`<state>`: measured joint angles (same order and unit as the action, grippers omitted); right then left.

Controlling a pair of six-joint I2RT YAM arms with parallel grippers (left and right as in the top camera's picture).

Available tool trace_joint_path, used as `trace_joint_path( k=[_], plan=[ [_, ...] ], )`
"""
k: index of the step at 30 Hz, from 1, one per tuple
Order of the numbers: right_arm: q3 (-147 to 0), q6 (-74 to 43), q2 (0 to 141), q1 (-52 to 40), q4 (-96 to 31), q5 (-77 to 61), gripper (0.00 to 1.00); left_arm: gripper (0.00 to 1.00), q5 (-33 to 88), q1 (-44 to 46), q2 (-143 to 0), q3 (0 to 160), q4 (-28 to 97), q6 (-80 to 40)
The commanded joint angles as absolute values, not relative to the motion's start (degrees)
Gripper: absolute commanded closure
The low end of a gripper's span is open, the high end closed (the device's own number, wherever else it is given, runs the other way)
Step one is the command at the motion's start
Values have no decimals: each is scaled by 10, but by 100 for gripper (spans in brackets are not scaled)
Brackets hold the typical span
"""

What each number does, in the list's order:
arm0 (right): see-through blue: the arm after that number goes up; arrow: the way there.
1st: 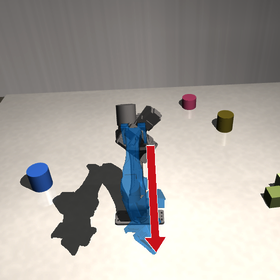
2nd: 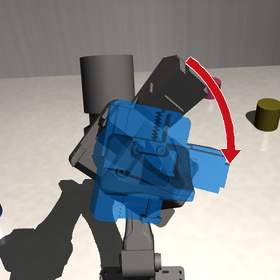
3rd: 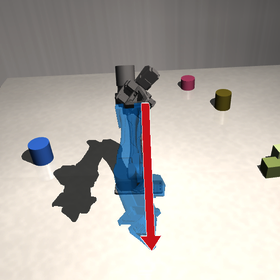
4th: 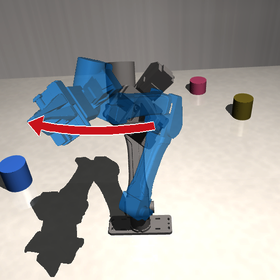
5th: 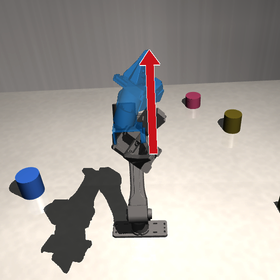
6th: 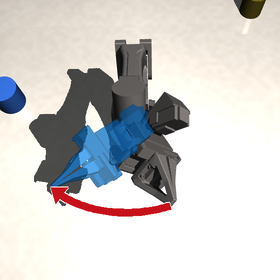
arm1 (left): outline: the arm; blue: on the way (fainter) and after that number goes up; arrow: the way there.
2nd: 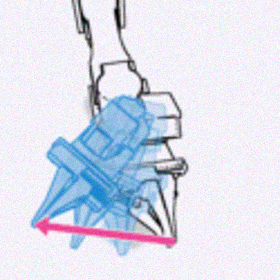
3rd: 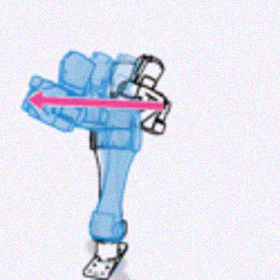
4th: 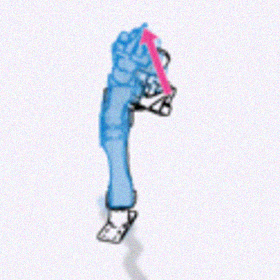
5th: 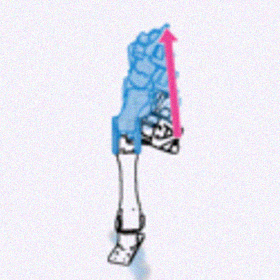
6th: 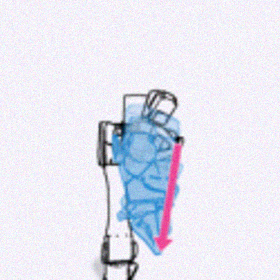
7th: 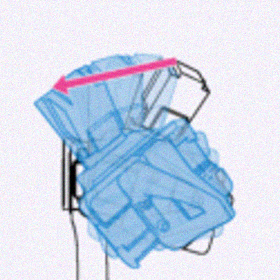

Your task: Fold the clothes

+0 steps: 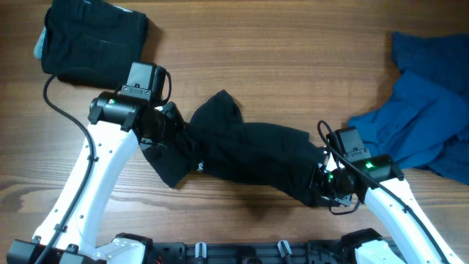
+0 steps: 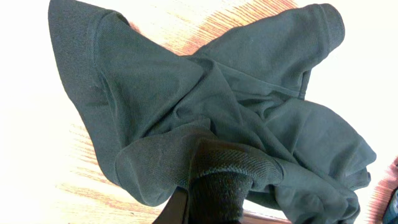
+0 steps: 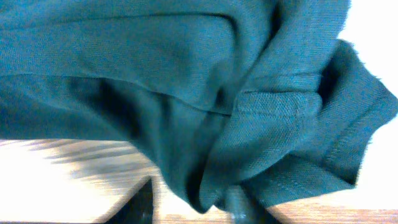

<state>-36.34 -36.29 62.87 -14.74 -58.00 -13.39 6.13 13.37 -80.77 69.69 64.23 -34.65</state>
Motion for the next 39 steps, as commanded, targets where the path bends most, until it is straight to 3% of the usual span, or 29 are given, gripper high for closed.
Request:
trace_joint_path(
  k=[1,2,5,7,16,23,39],
  plan=[
    [-387,-379,625,-151,-601,-69,37,94,66,131,-799,694,641,-352],
    [-395,-379,625,-151,-605,-68,34,94,66,131,-799,694,641,-352],
    [-438,-400,625,-149,-626,-46,6,94,66,131,-799,694,643,-352],
    [-453,-412,625,-144,-628,-42,1,94,66,131,-799,694,648,-352],
    [-453,-434,655,-87,-626,6,1,94,66,131,-799,694,660,-348],
    [-453,-327,724,-41,-604,-79,2,94,66,131,-799,694,664,-348],
    [-397,-270,777,-41,-536,-195,12,94,66,131,-799,694,664,-348]
  ],
)
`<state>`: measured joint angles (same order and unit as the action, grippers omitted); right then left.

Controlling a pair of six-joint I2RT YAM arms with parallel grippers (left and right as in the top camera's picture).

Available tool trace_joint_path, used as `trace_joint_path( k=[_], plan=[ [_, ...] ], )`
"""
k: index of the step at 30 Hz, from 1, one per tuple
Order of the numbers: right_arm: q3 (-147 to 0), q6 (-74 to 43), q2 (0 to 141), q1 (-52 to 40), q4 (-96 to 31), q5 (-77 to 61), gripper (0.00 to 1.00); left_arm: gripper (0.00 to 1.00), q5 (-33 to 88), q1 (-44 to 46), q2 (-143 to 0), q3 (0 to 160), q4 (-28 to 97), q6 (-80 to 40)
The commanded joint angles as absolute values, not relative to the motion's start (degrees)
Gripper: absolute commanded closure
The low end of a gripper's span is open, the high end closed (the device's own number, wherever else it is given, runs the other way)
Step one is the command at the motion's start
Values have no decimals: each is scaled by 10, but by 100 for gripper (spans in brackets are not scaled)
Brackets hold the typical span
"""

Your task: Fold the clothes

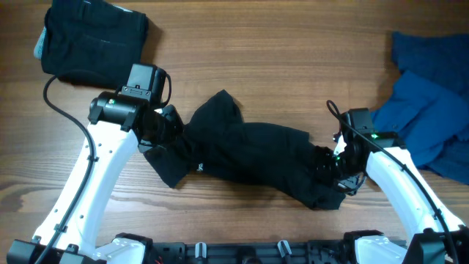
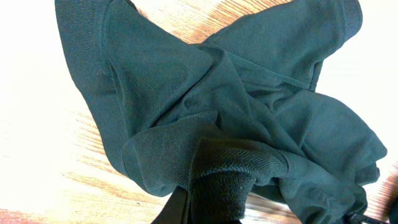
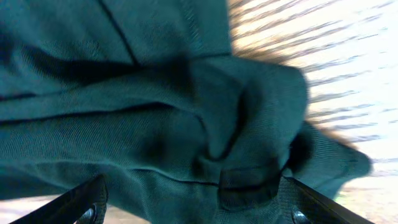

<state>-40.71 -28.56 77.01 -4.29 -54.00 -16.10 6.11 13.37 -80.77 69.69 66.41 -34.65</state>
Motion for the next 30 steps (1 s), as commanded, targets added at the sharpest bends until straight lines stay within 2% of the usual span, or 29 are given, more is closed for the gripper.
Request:
trace_joint_path(
  k=[1,4,15,30],
  plan=[
    [-397,-270,777,-41,-537,-193,12,94,66,131,-799,694,664,-348],
    [-396,-292,777,-40,-538,-154,9,94,66,131,-799,694,665,-348],
    [-396,-341,777,-40,-556,-72,7,94,66,131,-799,694,668,-335],
    [-343,-313,777,-40,-470,-190,11,94,66,131,-799,694,668,-335]
  ],
)
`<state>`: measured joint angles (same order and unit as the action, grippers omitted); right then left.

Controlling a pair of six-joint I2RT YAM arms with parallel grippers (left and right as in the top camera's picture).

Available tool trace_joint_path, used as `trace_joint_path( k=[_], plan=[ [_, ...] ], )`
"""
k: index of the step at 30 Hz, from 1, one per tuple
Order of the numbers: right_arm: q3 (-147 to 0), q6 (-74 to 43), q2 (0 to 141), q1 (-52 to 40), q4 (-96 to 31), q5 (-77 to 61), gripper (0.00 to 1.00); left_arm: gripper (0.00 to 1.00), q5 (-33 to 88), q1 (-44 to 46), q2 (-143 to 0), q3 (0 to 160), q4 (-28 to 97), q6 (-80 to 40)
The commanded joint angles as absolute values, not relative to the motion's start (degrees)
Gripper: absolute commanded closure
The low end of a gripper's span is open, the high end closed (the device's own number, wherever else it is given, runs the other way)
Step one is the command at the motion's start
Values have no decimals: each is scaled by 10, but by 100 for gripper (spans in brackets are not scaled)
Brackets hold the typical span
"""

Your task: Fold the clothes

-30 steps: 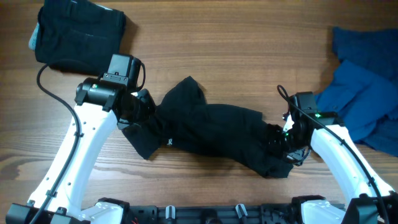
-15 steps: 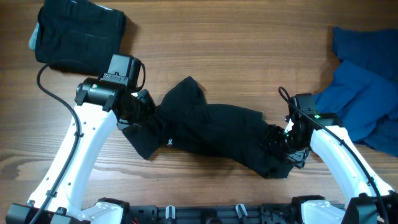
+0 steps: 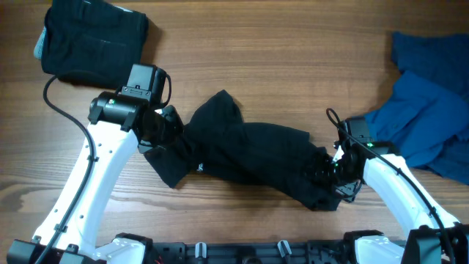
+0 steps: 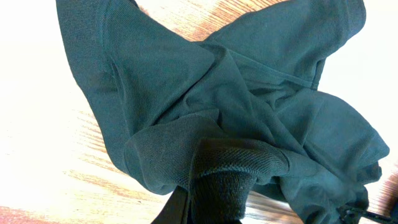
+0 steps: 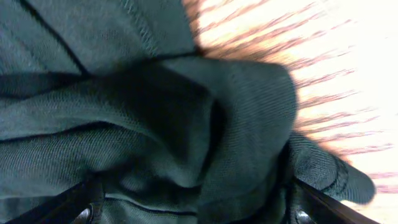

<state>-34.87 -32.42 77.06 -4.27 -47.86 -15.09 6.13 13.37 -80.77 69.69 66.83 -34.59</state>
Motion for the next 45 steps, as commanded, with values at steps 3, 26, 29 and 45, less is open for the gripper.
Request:
trace_joint_path(
  k=[3,26,29,45],
  plan=[
    [-343,-312,777,-40,-467,-189,15,94,66,131,-799,694,668,-335],
    [-417,-317,773,-40,-545,-103,73,92,66,131,-799,694,668,-334],
    [-427,-317,773,-40,-552,-101,85,93,66,131,-799,694,668,-334],
    [-439,-277,736,-40,-543,-130,88,91,66,131,-799,694,668,-335]
  ],
)
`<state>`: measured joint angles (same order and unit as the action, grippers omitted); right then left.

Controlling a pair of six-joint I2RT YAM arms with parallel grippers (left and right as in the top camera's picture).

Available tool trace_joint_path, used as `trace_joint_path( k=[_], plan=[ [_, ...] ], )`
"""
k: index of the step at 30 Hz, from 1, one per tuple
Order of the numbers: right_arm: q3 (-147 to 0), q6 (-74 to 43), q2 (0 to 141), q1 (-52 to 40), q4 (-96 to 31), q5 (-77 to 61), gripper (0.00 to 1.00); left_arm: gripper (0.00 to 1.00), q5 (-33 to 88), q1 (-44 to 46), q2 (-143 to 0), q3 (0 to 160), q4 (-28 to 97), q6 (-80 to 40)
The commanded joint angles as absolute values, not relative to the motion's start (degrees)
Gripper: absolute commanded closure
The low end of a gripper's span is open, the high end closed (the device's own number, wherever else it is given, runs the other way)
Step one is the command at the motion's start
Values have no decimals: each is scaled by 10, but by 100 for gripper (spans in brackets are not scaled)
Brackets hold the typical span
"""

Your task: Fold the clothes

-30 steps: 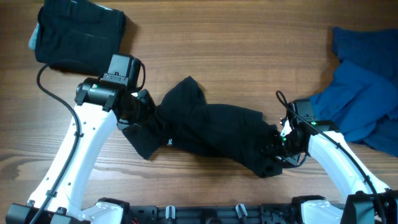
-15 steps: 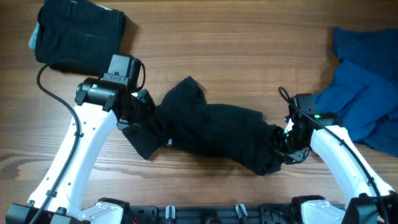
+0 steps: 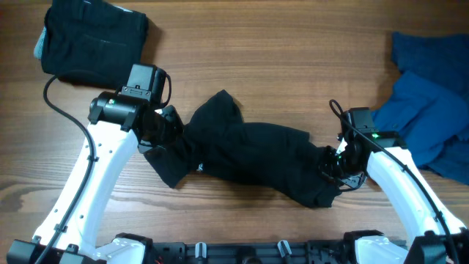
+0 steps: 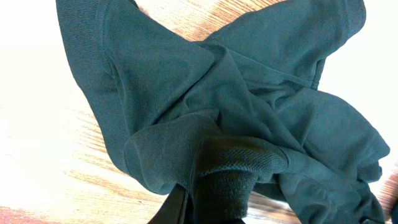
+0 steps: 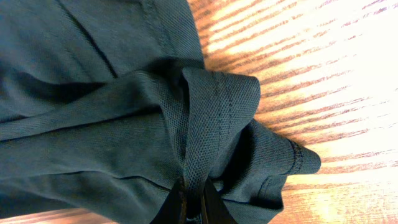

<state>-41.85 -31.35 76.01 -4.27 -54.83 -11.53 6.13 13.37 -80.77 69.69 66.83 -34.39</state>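
A crumpled dark green shirt (image 3: 245, 158) lies stretched across the middle of the wooden table (image 3: 293, 66). My left gripper (image 3: 167, 126) is shut on a ribbed fold at the shirt's left end (image 4: 233, 171). At the right end, my right gripper (image 3: 331, 167) is shut on a stitched hem fold (image 5: 202, 137), with the fingers pinching it from both sides. Fabric hides most of both sets of fingers.
A folded black garment (image 3: 91, 40) lies at the back left corner. A heap of blue clothes (image 3: 425, 117) covers the right side, close behind my right arm. Bare wood shows at the back centre and along the front edge.
My right gripper was wide open around the bunched right end of the shirt; now it is shut on a hem fold there. The left gripper has not moved.
My left gripper stayed shut on the shirt's left end throughout. My right gripper first held the right end near the front edge, then stood open over it slightly farther back, still open a second later, and now is shut on a hem fold.
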Motion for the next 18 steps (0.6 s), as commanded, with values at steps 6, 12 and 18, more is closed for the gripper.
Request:
trace_joint_path(
  k=[6,12,18],
  plan=[
    [-432,-242,737,-40,-543,-142,63,91,66,131,-799,694,666,-335],
    [-407,-260,744,-40,-525,-118,32,91,66,131,-799,694,671,-335],
    [-407,-315,779,-27,-532,-69,28,91,66,131,-799,694,671,-335]
  ],
)
